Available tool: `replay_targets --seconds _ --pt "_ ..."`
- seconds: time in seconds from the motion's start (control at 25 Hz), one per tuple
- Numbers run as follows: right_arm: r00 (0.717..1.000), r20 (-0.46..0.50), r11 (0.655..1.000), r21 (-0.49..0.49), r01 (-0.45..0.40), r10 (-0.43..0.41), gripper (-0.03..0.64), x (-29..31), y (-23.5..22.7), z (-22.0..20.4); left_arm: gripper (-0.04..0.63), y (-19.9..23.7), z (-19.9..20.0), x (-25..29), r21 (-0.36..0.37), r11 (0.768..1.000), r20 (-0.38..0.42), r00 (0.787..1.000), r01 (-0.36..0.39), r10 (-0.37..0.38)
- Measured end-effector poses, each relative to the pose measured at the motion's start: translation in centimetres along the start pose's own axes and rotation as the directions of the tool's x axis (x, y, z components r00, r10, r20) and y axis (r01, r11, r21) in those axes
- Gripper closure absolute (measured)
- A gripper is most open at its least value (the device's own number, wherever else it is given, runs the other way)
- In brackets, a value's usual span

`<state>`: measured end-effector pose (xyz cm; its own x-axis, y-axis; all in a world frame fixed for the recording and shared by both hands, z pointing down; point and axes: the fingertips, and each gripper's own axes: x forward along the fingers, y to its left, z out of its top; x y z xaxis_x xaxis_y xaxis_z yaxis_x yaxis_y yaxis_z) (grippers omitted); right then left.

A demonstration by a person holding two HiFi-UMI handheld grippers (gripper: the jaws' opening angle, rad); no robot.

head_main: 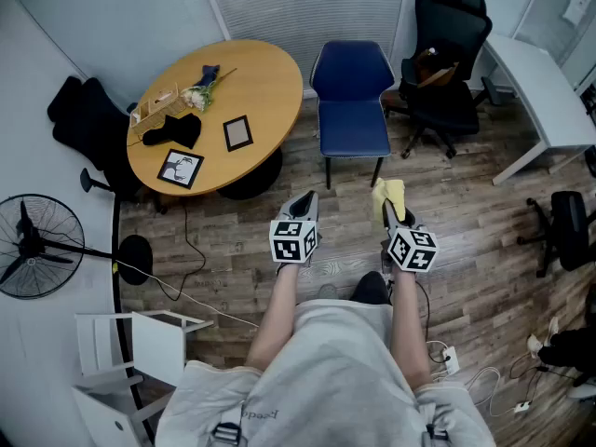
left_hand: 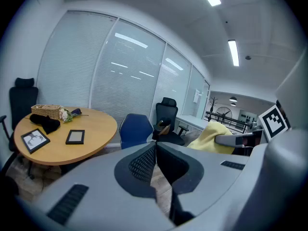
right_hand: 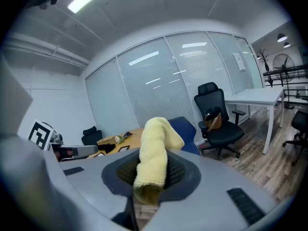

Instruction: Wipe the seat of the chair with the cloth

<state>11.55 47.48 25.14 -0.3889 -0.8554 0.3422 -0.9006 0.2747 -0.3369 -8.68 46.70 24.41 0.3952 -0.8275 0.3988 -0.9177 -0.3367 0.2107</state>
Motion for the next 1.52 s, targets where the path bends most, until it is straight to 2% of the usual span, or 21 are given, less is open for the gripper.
replay_targets --seconds 0.32,0.48,0.72,1.2,1.28,1.4,1.52 --pt "1.0 0.004 1.0 -0.001 -0.004 0.004 0.531 -0.1 0.9 -0.1 0.568 -0.1 -0.1 -0.4 -0.002 1.0 -0.003 1.0 0.01 -0.01" --pt "0.999 0.039 0.999 0.044 0.005 -0.007 0.531 -0.4 0.9 0.3 0.568 0.2 -0.1 -0.6 -0.007 1.0 0.0 1.0 0.009 -0.009" --pt "0.998 0.044 0.998 0.06 0.033 -0.036 0.53 -1.2 0.2 0.4 0.568 -0.1 0.1 -0.6 -0.017 1.0 0.011 1.0 0.024 -0.024" --pt "0.997 0.04 0.995 0.081 0.056 -0.059 0.526 -1.4 -0.9 0.3 0.568 -0.9 0.4 -0.3 0.014 0.999 0.003 1.0 0.03 -0.03" --pt "0.996 0.042 0.996 0.055 0.073 -0.075 0.526 -1.0 -1.3 0.3 0.568 -0.9 0.0 -0.1 0.027 0.999 -0.009 1.0 0.026 -0.026" --pt "0.994 0.037 0.993 -0.035 0.108 -0.107 0.526 0.2 -1.4 0.3 0.568 -0.2 -0.8 0.4 0.059 0.998 -0.04 0.999 0.008 -0.006" --pt "0.996 0.028 0.996 -0.027 0.086 -0.086 0.526 1.9 -0.9 0.2 0.568 1.2 -0.9 1.3 0.052 0.999 -0.062 0.998 -0.011 0.014"
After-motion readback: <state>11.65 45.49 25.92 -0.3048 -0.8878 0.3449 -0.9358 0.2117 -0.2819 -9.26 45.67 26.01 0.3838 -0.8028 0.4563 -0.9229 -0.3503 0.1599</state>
